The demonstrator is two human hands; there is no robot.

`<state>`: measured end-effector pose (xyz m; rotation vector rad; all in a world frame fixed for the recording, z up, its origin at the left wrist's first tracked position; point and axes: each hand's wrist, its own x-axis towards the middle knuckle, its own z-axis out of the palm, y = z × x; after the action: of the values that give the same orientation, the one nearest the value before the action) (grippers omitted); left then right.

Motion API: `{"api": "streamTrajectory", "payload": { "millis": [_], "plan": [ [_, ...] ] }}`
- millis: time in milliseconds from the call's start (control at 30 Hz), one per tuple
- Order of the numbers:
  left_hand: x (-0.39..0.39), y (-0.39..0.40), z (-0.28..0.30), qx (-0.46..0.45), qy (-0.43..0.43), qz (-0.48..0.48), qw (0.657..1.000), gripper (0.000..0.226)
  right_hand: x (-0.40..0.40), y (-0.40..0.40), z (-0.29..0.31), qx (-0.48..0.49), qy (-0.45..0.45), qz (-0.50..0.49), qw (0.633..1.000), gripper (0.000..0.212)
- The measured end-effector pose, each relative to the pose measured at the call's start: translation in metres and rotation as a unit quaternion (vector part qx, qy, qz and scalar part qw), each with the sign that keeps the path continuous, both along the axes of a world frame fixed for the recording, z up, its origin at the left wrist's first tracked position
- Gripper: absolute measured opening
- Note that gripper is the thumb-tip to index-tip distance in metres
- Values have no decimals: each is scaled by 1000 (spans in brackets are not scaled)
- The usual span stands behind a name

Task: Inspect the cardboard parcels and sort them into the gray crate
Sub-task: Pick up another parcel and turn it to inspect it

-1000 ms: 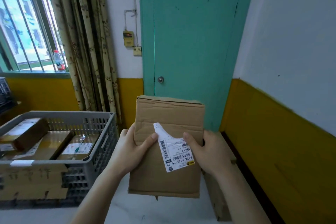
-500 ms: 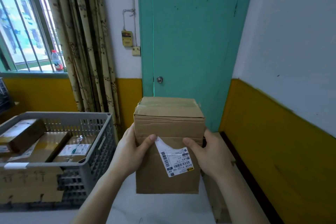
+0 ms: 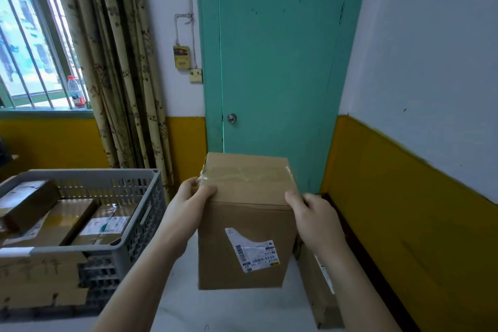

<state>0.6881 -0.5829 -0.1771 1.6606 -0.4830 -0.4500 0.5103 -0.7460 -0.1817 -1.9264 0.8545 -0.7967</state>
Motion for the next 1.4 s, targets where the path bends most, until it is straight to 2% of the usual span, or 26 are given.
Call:
{"api": "streamTrajectory", "payload": {
  "millis": [100,167,233,333,500,567,667,800,900,1000,1067,1133,1200,1333,1400],
  "plan": [
    [0,1,-1,4,-7,-43,999,39,-4,-2,0,45,-12,14,999,35],
    [0,0,-2,-1,0,-36,999,49,-3,-3,1,64,-31,1,997,24],
    [-4,-3,-1,12,-33,-16,999,54,-4,-3,4,38,-37,-7,999,27],
    [-12,-7,-2,22,-101,-6,995,41,-4,-2,1,-28,-7,-10,1000,39],
    [-8,-4,-8,-2,-78,-7,997,33,-6,-2,-7,11,-28,1,1000,18],
    [-5,-3,-4,1,-68,13,998,37,-5,-3,-6,21,-30,2,999,20],
    [-4,-5,1,30,-98,41,994,50,-4,-5,-3,-14,-4,10,1000,28],
    [-6,-2,-3,34,-125,32,991,45,-5,-3,-4,-24,8,22,999,29],
    [-4,3,-5,41,-98,-1,994,67,-7,-5,-3,-9,9,25,1000,37],
    [-6,2,-4,51,-116,-19,992,42,-5,-8,3,-27,32,-2,999,46],
    [-8,1,-6,62,-151,-15,987,46,-4,-7,4,-59,47,-23,997,53],
    [-10,-1,-7,69,-173,-8,982,48,-4,-7,0,-69,52,-13,996,49],
    [-10,0,-9,53,-159,-13,986,46,-6,-7,-4,-64,53,1,997,41],
    [-7,3,-3,-29,1,-30,999,43,-6,-5,-3,-15,20,9,1000,35],
    [-9,1,3,-20,12,-10,1000,50,-5,-3,0,-20,8,17,1000,36]
  ]
}}
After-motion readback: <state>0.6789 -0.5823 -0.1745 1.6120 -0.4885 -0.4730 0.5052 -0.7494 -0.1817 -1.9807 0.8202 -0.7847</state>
